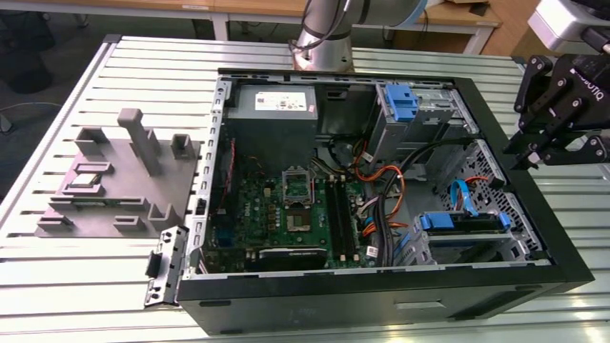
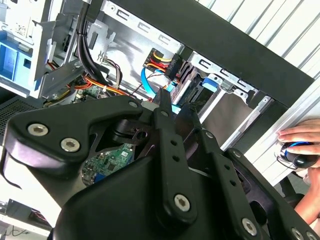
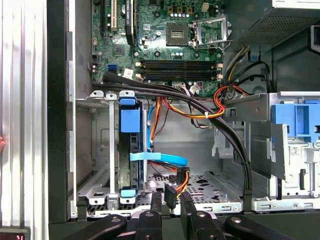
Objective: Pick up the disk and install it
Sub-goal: 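Insert the second disk wire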
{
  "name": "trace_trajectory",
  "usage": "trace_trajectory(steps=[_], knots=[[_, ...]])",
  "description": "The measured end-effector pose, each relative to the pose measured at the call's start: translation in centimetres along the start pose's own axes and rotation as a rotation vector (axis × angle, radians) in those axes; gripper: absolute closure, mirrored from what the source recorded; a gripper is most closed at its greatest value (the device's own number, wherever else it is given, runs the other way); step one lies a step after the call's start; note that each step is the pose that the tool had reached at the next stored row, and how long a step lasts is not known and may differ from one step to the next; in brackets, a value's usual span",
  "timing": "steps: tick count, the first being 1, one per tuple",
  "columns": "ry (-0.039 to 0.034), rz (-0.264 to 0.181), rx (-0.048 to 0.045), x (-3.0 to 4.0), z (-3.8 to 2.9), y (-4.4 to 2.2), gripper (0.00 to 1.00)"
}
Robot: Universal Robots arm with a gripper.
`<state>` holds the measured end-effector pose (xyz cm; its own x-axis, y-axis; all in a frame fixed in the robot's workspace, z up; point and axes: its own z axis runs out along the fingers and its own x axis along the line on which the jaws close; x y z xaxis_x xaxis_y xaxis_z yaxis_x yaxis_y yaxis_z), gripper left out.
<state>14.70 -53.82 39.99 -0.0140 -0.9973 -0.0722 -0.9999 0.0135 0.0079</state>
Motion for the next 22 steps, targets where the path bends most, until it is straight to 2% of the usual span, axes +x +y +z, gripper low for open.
trace_trajectory(steps=[7, 17, 22], knots=[[-0.0003, 0.000, 0.0000, 0.00, 0.06, 0.00, 0.71], [0.0000, 0.000, 0.0000, -0.12, 0.99, 0.00, 0.71], [0.0000, 0.000, 0.0000, -0.18, 1.44, -0.43, 0.71]])
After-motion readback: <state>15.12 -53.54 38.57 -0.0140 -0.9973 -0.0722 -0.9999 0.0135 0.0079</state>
